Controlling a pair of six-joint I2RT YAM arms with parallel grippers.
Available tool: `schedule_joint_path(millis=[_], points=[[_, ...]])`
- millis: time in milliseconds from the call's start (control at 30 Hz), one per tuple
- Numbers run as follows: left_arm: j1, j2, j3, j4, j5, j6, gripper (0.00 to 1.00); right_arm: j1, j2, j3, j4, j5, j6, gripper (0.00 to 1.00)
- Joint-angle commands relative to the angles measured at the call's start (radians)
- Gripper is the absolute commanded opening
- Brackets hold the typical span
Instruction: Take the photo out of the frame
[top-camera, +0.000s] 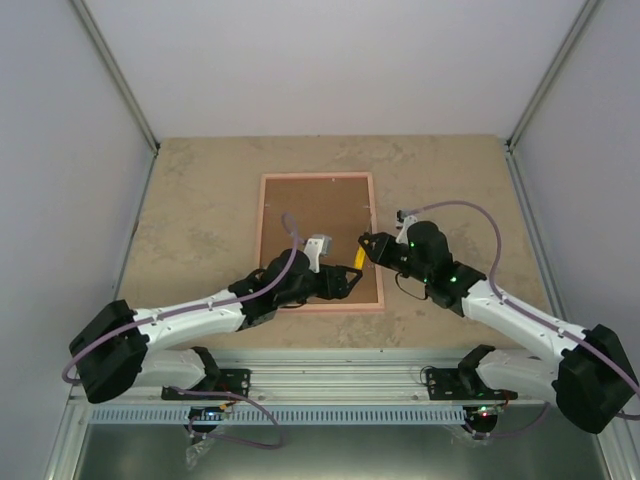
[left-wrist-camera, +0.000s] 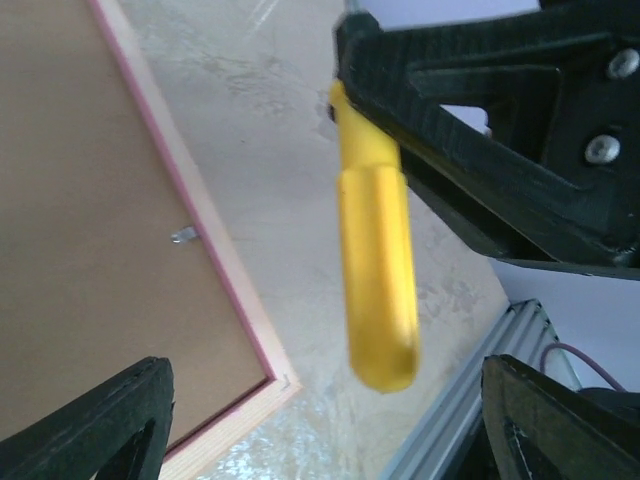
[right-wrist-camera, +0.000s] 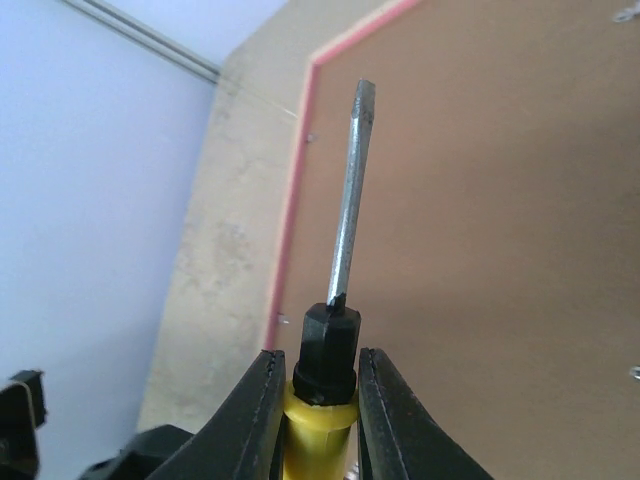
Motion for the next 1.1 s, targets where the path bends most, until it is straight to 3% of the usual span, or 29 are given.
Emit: schedule_joint_path(millis=[0,433,1067], points=[[-0.035,0.026,0.045,0.072,0.012,0.023,0.83,0.026,-0.029,-0.04,0.123,0.023,0.083,0.0],[-0.037,0.035,-0.005,0.233,0.021,-0.042,0.47,0.083,-0.088,-0.136,0.277,0.019,0.139,0.01],[-0.001,-0.001,-0.034,0.257,0.03,-0.064,0.19,0.12,-0.024,-0.177,0.451,-0.107,0.117,0.01]])
